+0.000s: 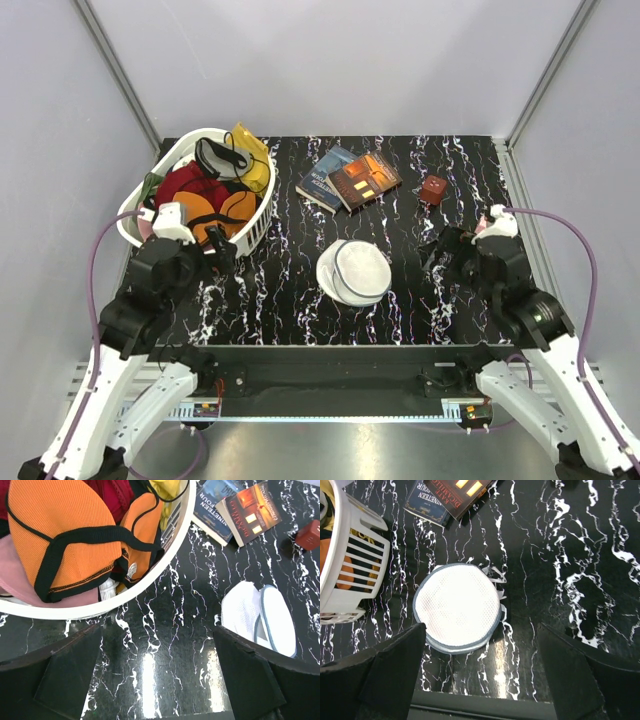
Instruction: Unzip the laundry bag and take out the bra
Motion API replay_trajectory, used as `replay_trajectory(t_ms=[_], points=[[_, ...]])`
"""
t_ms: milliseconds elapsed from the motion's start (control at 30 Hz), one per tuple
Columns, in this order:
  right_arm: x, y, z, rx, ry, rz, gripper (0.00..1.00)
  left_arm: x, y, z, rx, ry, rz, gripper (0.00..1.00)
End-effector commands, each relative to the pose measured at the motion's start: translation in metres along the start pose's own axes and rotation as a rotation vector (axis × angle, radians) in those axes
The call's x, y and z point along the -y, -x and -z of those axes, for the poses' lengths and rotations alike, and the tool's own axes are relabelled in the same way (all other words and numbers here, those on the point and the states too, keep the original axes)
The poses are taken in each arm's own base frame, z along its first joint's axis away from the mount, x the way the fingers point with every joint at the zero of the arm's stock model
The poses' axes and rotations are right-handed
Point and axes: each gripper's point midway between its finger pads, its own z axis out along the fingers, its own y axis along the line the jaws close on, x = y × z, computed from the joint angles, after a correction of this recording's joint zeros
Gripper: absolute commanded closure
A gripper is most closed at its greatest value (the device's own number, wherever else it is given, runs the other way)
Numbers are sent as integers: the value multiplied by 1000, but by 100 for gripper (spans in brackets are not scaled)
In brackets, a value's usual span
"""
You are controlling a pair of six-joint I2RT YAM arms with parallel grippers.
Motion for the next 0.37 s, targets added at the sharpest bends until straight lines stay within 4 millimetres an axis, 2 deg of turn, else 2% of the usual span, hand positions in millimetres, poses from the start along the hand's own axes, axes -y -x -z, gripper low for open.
replay_trajectory(t_ms=[0,333], points=[[10,8,19,37,-30,-4,0,7,15,18,37,-52,-21,1],[12,12,33,66,-20,-7,0,12,30,36,100,-91,-18,1]])
